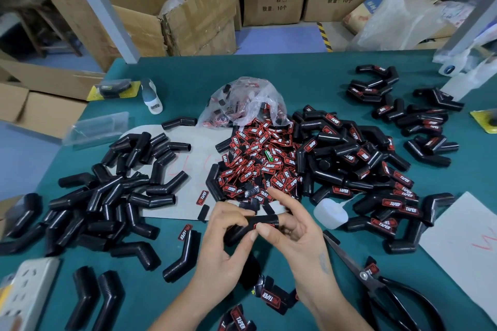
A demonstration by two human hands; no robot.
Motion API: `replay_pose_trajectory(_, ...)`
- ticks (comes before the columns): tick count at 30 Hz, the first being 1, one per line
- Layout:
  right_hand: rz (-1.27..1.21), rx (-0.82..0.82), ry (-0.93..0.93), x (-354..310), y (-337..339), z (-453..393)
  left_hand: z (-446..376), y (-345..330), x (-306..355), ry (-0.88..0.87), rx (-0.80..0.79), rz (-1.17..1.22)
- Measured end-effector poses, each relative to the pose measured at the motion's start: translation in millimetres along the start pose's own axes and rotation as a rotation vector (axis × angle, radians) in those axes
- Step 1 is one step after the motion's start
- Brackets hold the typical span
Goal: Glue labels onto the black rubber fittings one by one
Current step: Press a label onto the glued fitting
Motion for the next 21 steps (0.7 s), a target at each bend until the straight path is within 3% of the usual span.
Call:
replay_pose_trajectory(8,-0.034,-0.053,0.026,-8,-3,3,-1,-1,3,-0.081,-0.017,-0.075)
replay_pose_trajectory(21,-0.021,-0.068,0.081,-11,1,4,0,4,3,-0.074,0.037,-0.077)
Point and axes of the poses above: each hand's wrist, its own z-axis away from the middle knuckle, its own y-axis out of the back of the hand, x = y × z, the point moved 9 cm from there along -z, towards the middle knuckle, and after that the axes turned 5 degrees about -x, right-handed, at the moved point
